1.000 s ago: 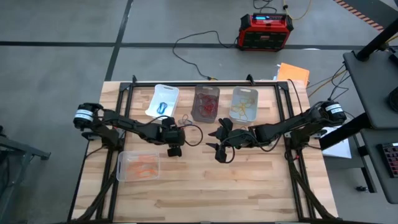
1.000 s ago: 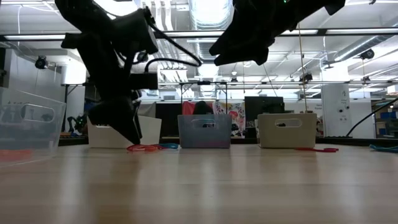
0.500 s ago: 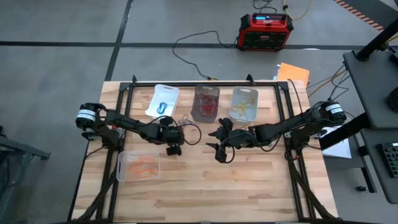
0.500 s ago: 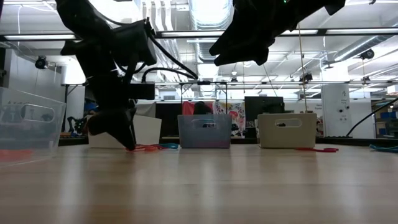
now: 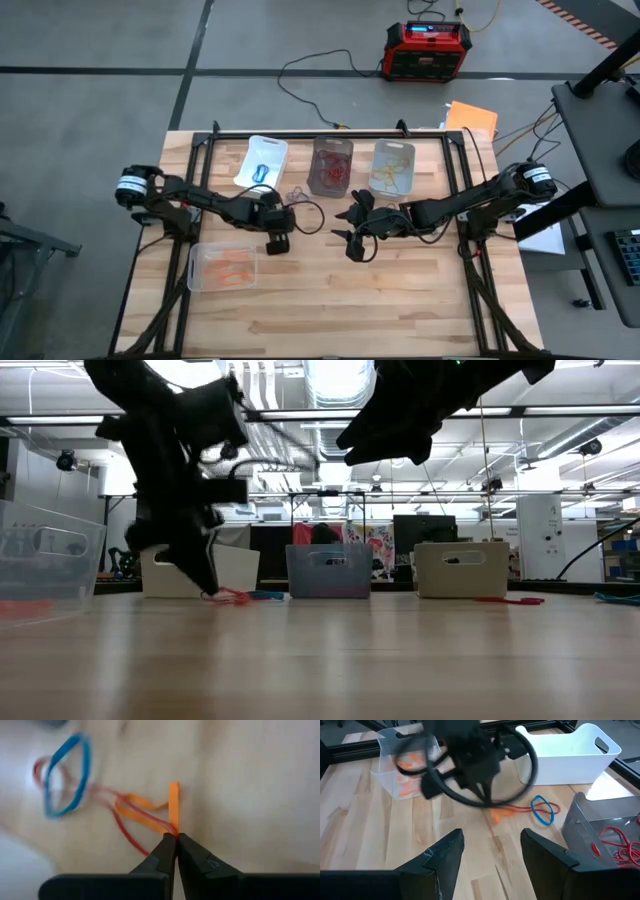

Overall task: Sort rubber bands into baskets
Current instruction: Put the red rubber band into the black bin

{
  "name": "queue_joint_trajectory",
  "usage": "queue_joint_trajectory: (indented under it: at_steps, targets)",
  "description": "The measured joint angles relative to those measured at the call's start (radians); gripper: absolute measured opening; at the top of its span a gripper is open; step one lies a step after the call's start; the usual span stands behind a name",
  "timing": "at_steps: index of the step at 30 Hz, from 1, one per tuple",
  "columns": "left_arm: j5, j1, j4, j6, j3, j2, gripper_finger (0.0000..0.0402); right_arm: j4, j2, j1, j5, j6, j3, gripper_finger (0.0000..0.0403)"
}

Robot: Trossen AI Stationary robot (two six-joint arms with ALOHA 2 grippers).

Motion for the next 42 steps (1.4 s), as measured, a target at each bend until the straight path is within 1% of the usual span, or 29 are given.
queue_joint_trajectory:
  at_steps: [1,3,13,20,24,28,32,35,40,42]
  targets:
    - [0.027,-0.007,0.009,0.012,0.002,-0.017,0.0000,0.000,0.000,0.000,0.000,0.000,0.000,0.0192]
    - [0.047,-0.022,0.023,0.034,0.005,-0.054,0.0000,0.000,0.000,0.000,0.000,0.000,0.000,0.0192]
    - [0.047,-0.041,0.040,0.089,0.010,-0.240,0.0000,0.000,0.000,0.000,0.000,0.000,0.000,0.0192]
    - [0.046,-0.041,0.044,0.084,0.010,-0.309,0.0000,0.002,0.002,0.000,0.000,0.000,0.000,0.0192]
    - [0.047,-0.041,0.041,0.075,0.009,-0.290,0.0000,0.002,0.004,0.000,0.000,0.000,0.000,0.0192]
    - [0.056,-0.041,0.035,0.052,0.006,-0.232,0.0000,0.002,0.005,0.000,0.000,0.008,-0.001,0.0192]
    - [0.103,-0.041,0.040,0.036,0.005,-0.163,0.0008,0.001,0.005,0.000,0.000,0.008,-0.002,0.0192]
    - [0.142,-0.041,0.046,0.031,0.005,-0.122,0.0028,0.001,0.006,0.000,0.000,0.008,-0.002,0.0192]
    - [0.236,-0.041,0.048,0.031,0.009,-0.083,0.0078,-0.001,0.006,0.000,0.000,0.008,-0.002,0.0192]
    - [0.235,-0.041,0.049,0.031,0.011,-0.079,0.0098,-0.001,0.007,0.000,0.000,0.008,-0.004,0.0192]
